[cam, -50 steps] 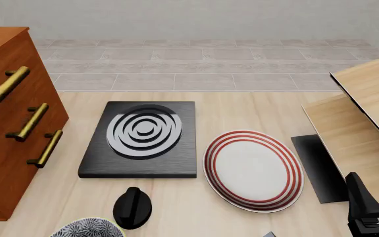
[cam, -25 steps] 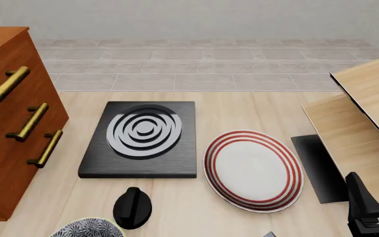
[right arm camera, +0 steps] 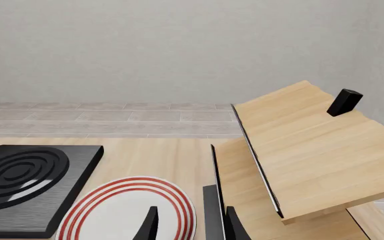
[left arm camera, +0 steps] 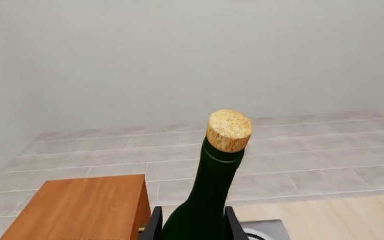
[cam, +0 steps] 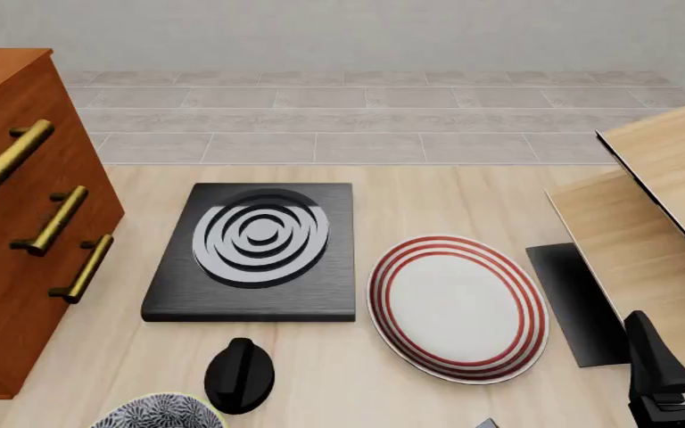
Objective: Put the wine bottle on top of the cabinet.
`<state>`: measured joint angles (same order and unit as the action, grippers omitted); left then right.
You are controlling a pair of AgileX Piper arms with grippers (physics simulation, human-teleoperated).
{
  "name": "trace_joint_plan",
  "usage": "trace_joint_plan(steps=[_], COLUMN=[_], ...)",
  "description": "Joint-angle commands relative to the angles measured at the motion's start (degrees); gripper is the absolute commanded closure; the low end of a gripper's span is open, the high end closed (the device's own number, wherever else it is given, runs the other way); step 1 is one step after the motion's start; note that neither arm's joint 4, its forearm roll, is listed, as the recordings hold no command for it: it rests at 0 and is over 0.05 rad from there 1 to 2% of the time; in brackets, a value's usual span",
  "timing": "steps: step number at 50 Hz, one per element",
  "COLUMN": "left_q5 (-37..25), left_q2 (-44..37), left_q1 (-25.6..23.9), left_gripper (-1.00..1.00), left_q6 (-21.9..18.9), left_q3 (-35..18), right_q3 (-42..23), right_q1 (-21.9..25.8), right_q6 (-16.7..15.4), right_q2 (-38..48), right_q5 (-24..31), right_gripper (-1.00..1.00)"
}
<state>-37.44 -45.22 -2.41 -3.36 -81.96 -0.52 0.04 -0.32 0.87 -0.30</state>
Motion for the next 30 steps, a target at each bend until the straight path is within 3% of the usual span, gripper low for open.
trace_joint_plan(steps=[1,11,30], left_q5=[2.1,4.9,7.8], left_q2=[-0.8,-1.1,-2.6], left_q1=[3.9,8.1,12.7], left_gripper=[1.00,1.00,1.00], left_q6=[-1.5,-1.7,-1.5], left_q3=[0.6,3.1,2.9], right_q3=[0.0,0.0,0.0], right_q1=[0.0,0.0,0.0], right_q6=[0.0,0.0,0.0], right_q2=[0.0,0.0,0.0], right_q5=[0.0,0.0,0.0], right_gripper=[-1.00,-1.00,-1.00])
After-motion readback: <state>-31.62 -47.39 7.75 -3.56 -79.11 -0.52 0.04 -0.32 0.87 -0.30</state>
